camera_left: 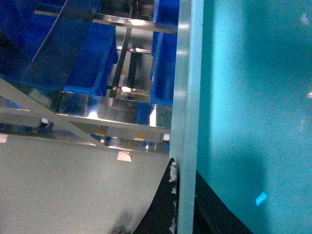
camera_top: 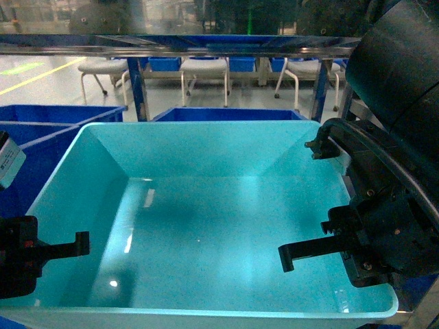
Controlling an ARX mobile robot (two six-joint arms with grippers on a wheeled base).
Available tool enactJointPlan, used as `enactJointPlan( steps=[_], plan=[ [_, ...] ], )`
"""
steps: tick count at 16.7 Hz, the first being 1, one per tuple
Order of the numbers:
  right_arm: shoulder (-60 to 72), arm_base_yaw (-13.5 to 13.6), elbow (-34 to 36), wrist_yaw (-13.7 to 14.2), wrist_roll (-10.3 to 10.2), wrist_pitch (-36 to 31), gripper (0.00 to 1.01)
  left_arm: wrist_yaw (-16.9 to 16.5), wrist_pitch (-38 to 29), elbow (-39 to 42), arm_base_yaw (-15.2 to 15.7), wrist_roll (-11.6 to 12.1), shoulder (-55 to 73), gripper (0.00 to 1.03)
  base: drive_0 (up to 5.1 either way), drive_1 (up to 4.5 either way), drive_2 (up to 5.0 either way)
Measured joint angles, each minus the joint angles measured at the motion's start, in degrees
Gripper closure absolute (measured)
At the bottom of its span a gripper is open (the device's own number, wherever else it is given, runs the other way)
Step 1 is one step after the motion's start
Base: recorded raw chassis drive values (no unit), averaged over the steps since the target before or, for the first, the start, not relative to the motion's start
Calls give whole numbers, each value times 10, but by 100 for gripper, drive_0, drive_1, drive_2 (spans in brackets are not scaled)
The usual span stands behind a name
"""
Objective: Organize blue bins on left shelf correctly
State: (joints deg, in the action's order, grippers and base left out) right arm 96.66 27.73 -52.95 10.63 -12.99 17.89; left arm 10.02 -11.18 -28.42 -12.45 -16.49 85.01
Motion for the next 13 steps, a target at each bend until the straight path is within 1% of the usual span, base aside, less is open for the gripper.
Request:
enactJointPlan(
  steps=[13],
  plan=[
    [0,0,0,0,0,0,99,0,0,0,0,0,0,101,0,0,0]
  ],
)
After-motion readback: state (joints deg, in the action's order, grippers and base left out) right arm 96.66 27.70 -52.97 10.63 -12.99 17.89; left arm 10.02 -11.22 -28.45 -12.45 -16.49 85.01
